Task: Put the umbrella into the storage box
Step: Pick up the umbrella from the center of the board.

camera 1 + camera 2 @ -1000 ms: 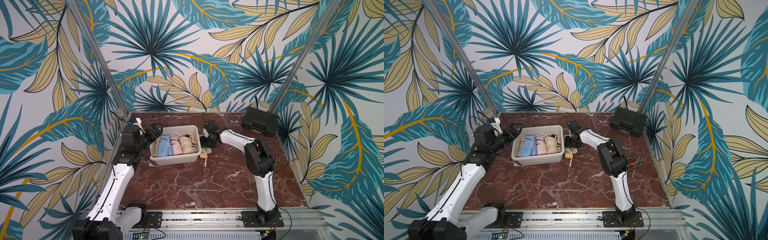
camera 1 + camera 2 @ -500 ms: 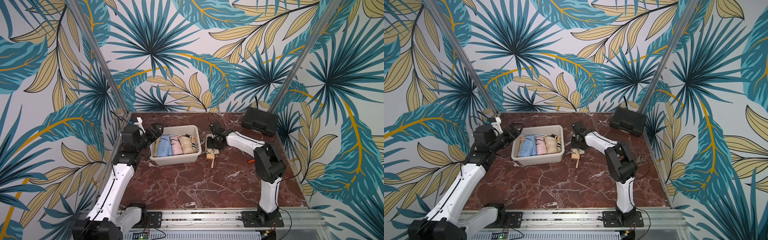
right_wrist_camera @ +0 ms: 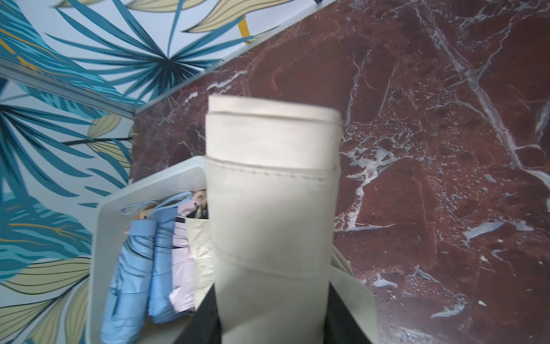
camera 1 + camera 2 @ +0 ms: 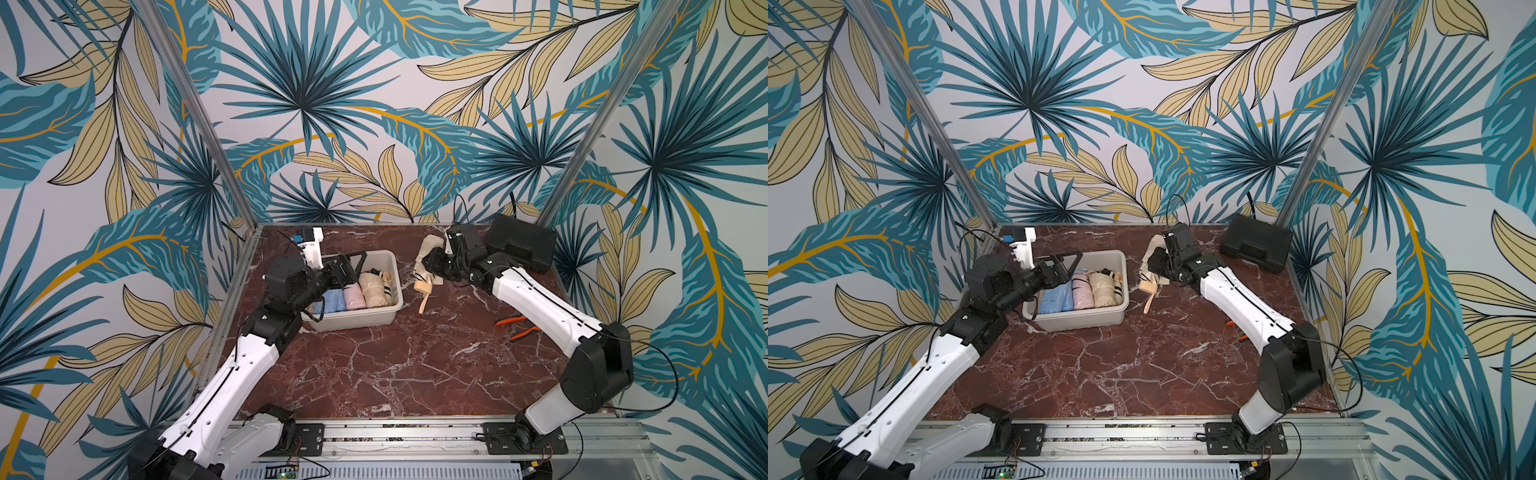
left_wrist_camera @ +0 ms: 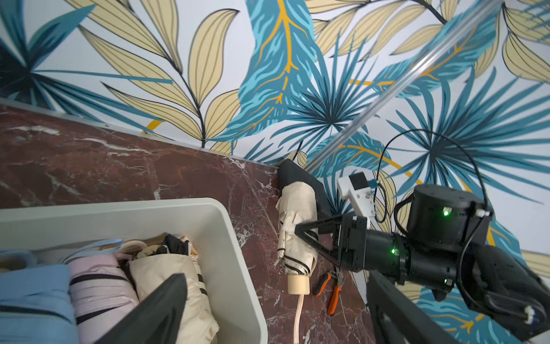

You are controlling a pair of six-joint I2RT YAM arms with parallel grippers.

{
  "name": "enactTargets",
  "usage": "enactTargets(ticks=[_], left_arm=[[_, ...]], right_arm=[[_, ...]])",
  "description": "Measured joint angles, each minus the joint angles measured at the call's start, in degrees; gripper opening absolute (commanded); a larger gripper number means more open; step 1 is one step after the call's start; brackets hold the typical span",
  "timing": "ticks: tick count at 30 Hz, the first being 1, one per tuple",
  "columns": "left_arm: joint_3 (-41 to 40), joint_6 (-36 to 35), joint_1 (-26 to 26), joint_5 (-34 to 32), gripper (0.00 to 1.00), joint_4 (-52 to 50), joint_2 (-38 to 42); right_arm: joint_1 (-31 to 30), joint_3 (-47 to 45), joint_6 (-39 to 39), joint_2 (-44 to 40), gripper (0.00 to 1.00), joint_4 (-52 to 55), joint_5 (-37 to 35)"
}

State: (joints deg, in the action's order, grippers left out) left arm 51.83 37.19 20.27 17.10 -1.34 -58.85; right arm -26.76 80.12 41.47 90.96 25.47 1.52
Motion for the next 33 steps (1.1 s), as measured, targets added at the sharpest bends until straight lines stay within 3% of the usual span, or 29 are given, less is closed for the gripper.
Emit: enactTargets(ticks=[7,21,24,33], left_arm=[[1.81,-5.22,6.03,-0.79,1.0,0.61,-5.75],[2.67,-6.73,6.91,1.05,0.98,2.73,-12.48],[2.67,-6.27,6.91,1.62,0.9,4.5,-13.31],[2.78,-4.42,6.93,1.38,0.46,8.46,-14.25]], right_arm=[[-3.02,4.52,5.53,-1.03,0.25,-0.31,0.02],[-9.62,6.69,17.4,-1.01,0.24,-5.92,-1.22],[-10.54,6.71,19.02,-0.98,0.24,-6.84,-2.16],[-11.91,6.82,22.71,0.5,0.24,-10.21,-4.96]])
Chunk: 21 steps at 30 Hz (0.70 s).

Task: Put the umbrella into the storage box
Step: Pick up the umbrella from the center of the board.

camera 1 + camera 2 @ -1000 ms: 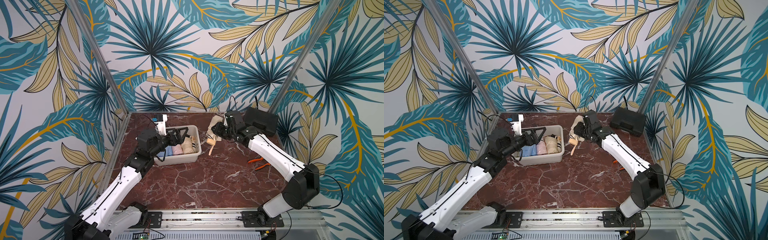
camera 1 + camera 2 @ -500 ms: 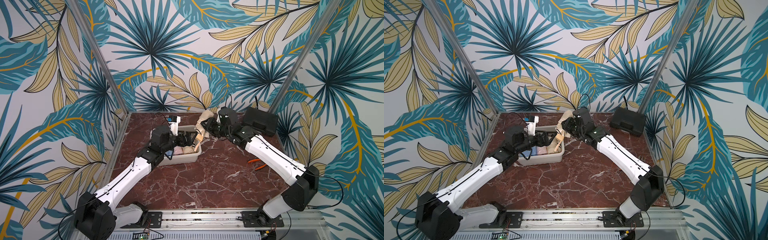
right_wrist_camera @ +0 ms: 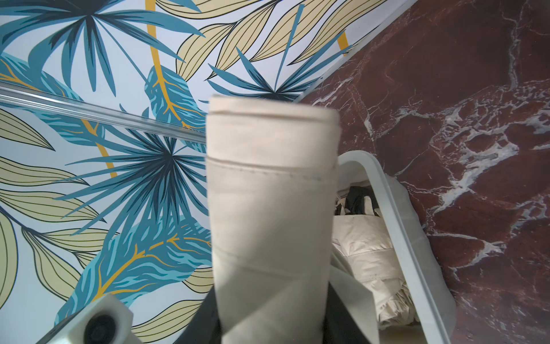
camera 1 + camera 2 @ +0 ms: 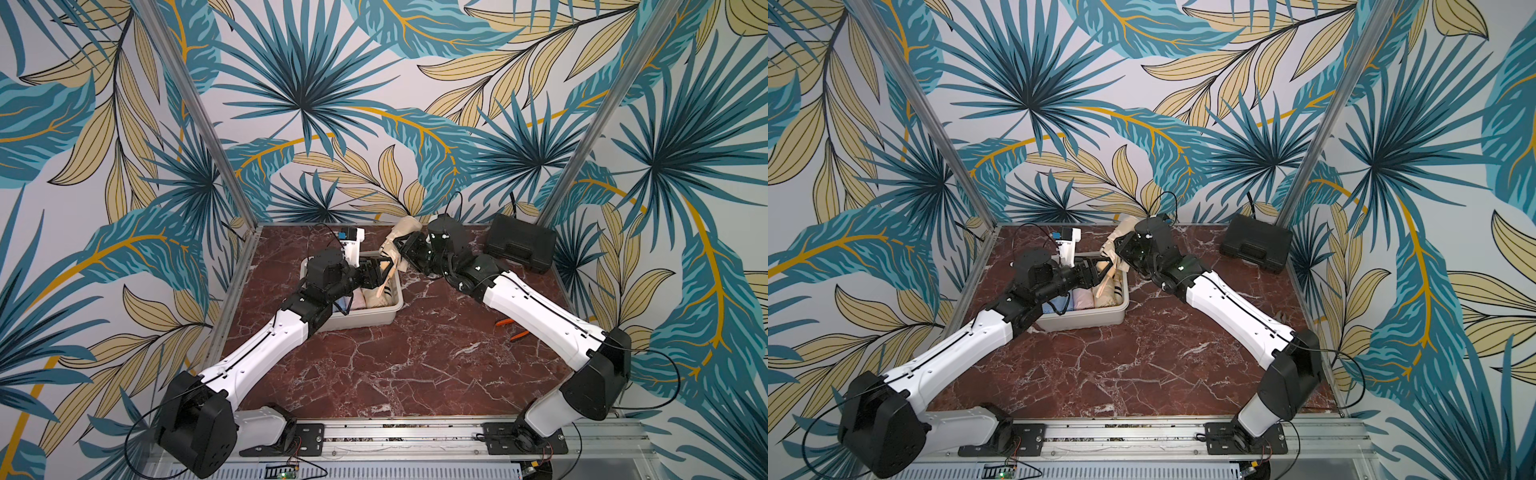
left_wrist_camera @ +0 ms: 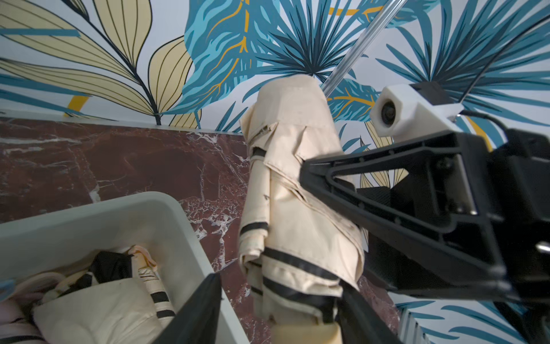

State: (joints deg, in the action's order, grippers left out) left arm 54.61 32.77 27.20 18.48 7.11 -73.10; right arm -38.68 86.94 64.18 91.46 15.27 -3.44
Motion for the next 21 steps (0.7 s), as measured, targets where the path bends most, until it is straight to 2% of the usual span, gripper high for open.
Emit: enactTargets(ticks=[3,7,9,12,16,18,21], left_arm=[[0.52,0.2,0.13,0.02,0.31,0.44,-0.09],[1.18,0.55,0.13,0.26,0.16,0.74,-0.52],[1.18,0.74,0.13,0.26,0.09,0.72,-0.55],[1.18,1.07,0.13,0.28,0.0,0.46,-0.55],[1.18,1.33,0.13,0.42,0.0,-0.22,-0.55],[1.18,1.36,0.13,0.39,0.0,-1.18,-0.55],[1.18,1.36,0.09,0.42,0.0,-3.39,-0.5]], right_arm=[[-0.31,0.42,0.74,0.68,0.24,-0.85,-0.68],[-0.48,0.5,1.4,0.94,0.26,-1.9,-1.73],[-0.55,0.52,1.42,1.03,0.33,-1.92,-1.97],[-0.66,0.57,1.36,1.25,0.53,-1.92,-2.29],[-0.92,0.68,-1.03,1.25,0.75,-1.51,-2.95],[-0.98,0.72,-3.56,1.16,0.81,-0.72,-3.41],[-0.63,0.7,-9.77,0.11,0.85,1.9,-4.28]])
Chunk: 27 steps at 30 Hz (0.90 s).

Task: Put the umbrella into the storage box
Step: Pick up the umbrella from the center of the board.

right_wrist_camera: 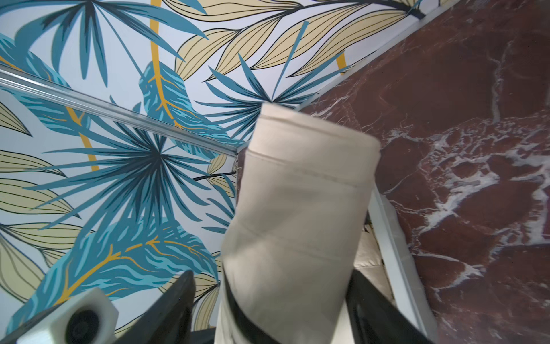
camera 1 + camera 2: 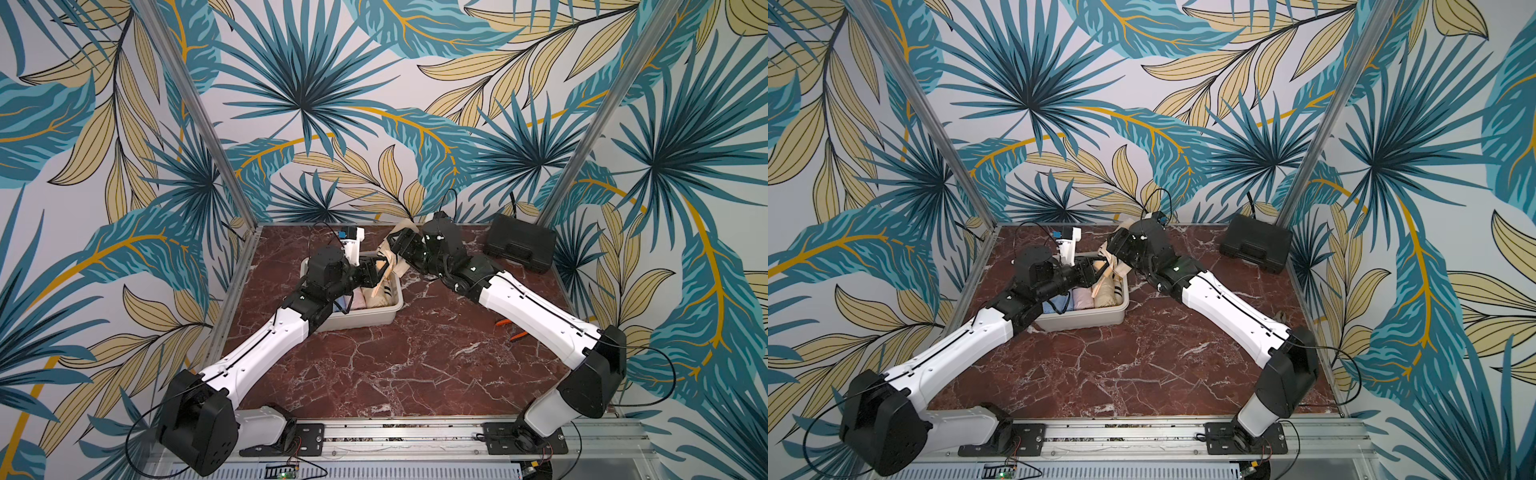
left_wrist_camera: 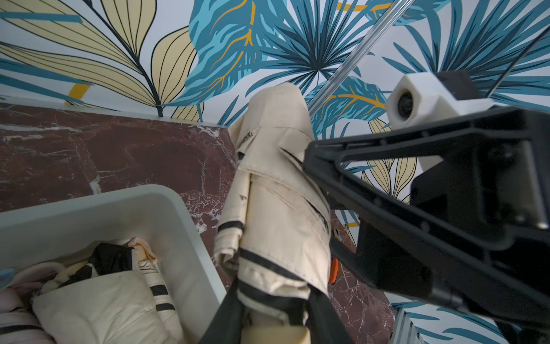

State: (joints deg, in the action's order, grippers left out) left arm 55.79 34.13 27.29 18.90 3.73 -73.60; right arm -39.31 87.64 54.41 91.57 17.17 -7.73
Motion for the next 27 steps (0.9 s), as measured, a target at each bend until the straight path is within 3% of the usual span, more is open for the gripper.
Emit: enactTargets(ticks=[4,8,18,27], left_arm=[[0.0,-0.04,-0.44,0.44,0.0,-3.37,0.37],[0.57,-0.35,-1.92,2.6,0.0,-8.13,0.92],[5.9,-4.33,-6.29,15.37,0.0,-19.34,1.4],[8.87,-7.96,-6.34,26.23,0.0,-26.36,1.4]], right_arm=[[1.68,-0.46,-12.37,-4.39,0.86,3.69,-0.87],[2.6,-1.03,-30.97,-10.67,0.85,6.54,-0.74],[1.77,0.35,-81.0,-12.52,0.86,20.57,11.23],[-1.53,8.31,-105.09,-7.3,0.86,28.46,13.4]])
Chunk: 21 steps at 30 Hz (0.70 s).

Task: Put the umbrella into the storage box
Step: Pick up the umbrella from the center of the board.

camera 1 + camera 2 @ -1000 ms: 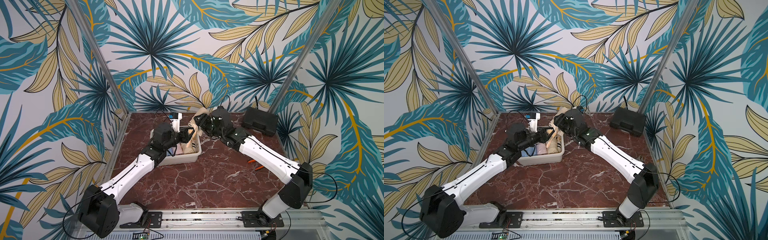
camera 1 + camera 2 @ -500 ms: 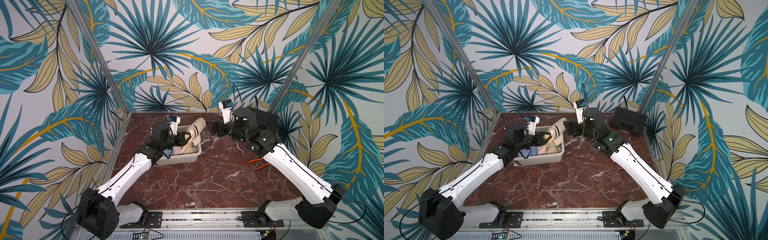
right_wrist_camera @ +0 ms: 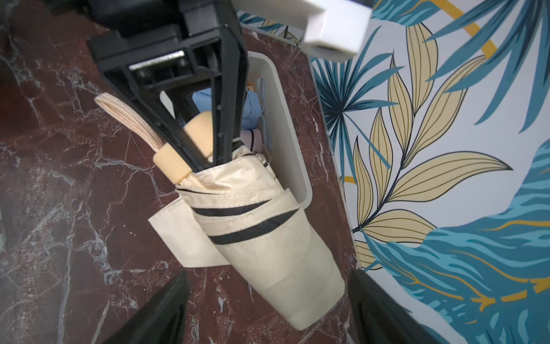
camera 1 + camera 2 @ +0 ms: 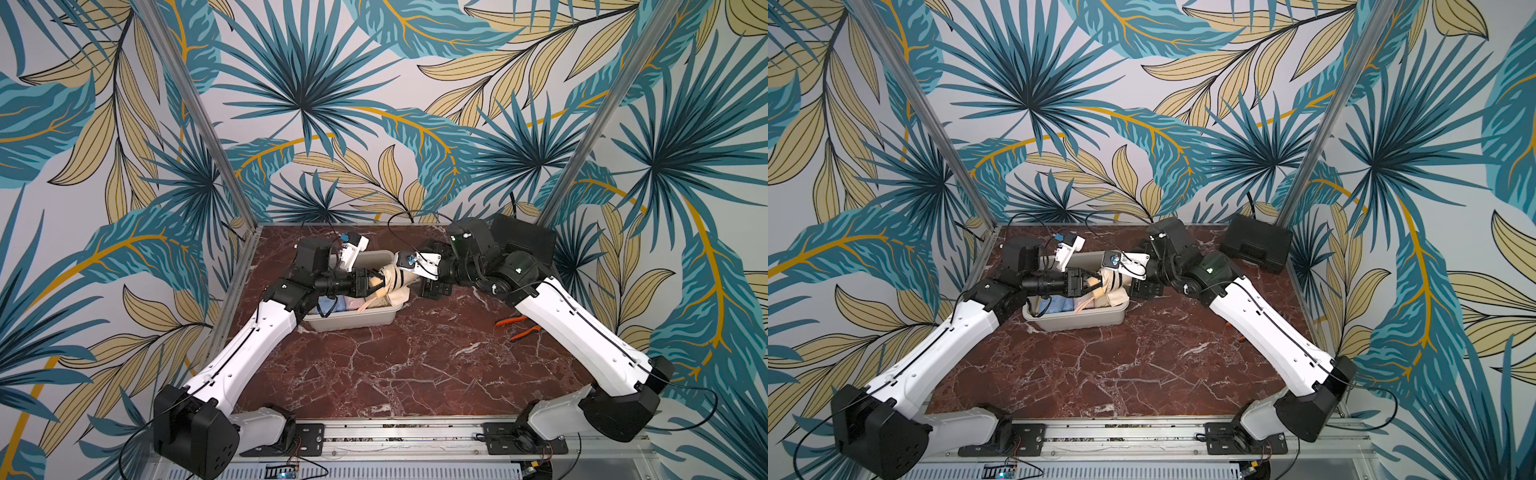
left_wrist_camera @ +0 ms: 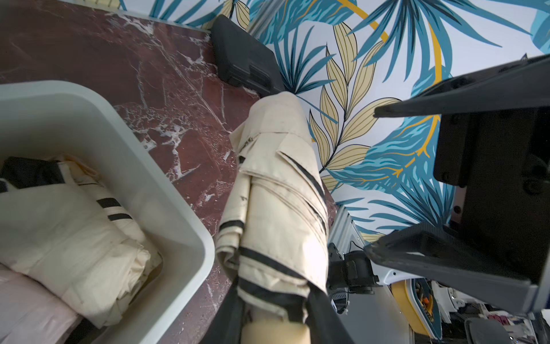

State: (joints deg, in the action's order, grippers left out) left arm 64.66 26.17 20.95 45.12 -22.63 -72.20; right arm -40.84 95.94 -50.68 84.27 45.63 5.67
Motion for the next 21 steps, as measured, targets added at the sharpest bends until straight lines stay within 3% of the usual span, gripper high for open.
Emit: enactTargets(ticks=[13,18,21], left_arm=[[0.22,-1.33,0.0,6.1,0.0,-2.4,0.0],[0.22,-1.6,0.0,8.24,0.0,-2.67,0.0],[0.2,-1.79,0.0,9.05,0.0,-2.95,0.0]], right_arm=[[-4.96,1.22,-13.9,3.28,0.85,6.38,-3.65],[-6.62,1.73,-17.27,5.25,0.78,6.73,-6.99],[-6.8,1.79,-18.64,5.66,0.68,6.71,-8.09]])
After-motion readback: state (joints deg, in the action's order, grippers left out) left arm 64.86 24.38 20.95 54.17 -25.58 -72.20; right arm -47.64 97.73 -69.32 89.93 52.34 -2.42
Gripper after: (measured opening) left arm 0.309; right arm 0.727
